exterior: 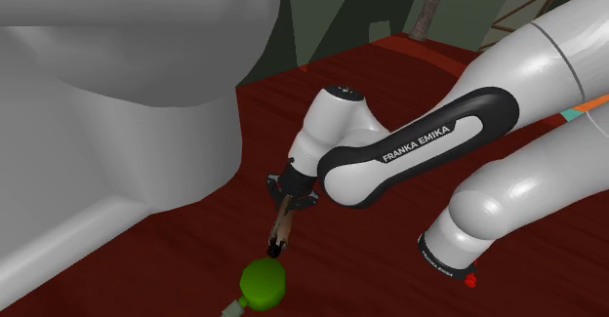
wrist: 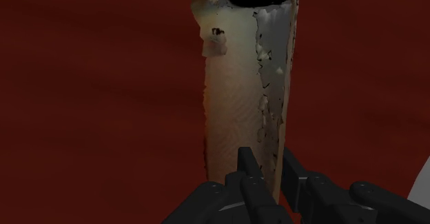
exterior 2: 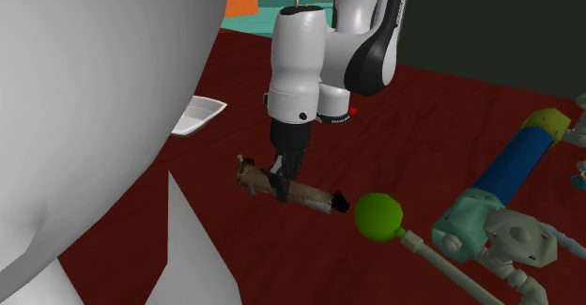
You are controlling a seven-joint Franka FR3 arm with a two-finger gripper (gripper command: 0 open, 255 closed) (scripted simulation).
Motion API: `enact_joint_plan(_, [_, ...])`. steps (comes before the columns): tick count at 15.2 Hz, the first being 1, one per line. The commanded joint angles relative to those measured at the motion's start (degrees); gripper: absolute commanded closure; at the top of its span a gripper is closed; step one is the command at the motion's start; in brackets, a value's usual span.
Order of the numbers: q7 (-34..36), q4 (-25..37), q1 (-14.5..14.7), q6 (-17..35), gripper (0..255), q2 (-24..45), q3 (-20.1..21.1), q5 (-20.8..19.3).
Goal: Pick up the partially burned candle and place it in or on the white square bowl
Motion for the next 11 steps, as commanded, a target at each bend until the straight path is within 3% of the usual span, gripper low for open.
enact_joint_plan(1, [-0.2, 0.1, 0.5, -1.3, 255, -1.1, -0.6, 0.3])
enact_joint_plan(11, [-1.0, 2.9, 3.2, -12.9, 255, -10.0, -5.9, 0.5])
